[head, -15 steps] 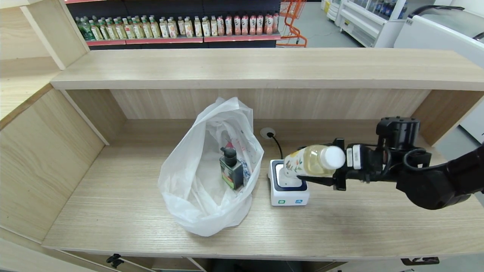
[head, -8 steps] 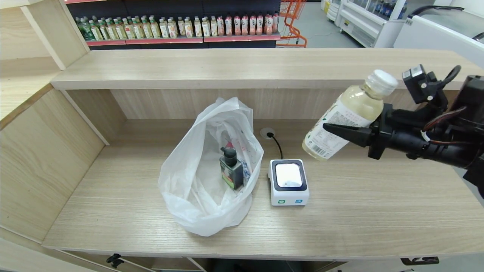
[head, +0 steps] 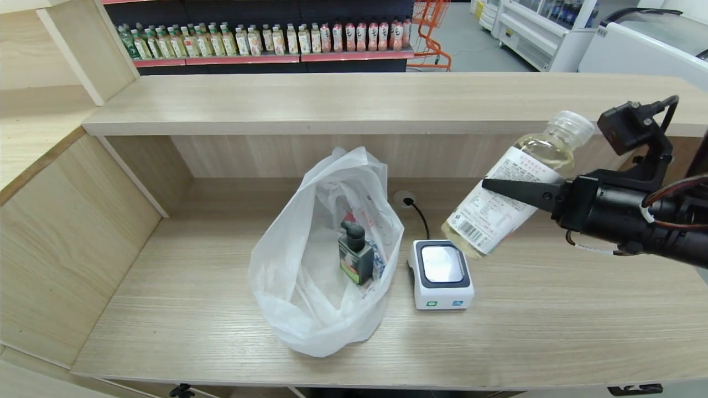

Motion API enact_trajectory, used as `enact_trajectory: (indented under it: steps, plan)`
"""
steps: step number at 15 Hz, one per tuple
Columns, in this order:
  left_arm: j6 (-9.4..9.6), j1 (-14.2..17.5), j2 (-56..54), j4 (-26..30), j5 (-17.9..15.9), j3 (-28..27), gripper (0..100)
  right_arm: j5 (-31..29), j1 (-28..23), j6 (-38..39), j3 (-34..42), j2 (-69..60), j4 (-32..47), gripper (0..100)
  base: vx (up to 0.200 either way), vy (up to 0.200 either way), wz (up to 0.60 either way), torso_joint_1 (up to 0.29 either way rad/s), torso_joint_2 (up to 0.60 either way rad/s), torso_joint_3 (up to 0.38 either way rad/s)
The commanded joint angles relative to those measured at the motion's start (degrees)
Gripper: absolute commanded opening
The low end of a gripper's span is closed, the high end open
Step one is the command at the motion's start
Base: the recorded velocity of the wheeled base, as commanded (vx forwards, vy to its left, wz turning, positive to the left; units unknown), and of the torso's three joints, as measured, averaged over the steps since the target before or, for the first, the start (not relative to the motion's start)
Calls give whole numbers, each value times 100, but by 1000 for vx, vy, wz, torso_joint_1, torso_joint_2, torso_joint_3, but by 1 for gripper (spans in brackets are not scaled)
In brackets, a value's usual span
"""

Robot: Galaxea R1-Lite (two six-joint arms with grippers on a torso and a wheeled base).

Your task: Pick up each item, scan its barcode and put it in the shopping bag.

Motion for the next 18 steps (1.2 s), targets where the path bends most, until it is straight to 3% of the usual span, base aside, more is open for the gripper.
enact_trajectory:
  steps: [1,4,9,11,18]
  plan:
    - [-11,1,-2,1,3,0,100,-384,338,252,68,-224,384,0,0,200,0,-2,2,2]
    - [-2,1,-2,1,3,0,100,-1517,857,1052,138,40,490,0,0,0,0,0,0,0]
    - [-2,1,-2,1,3,0,100,-1544,1138,973,261,312,446,0,0,0,0,0,0,0]
    - [-2,1,-2,1,3,0,100,-1438,1199,445,279,620,384,0,0,0,0,0,0,0]
    - [-2,1,-2,1,3,0,100,-1412,1551,-29,709,1464,-1101,0,0,0,0,0,0,0]
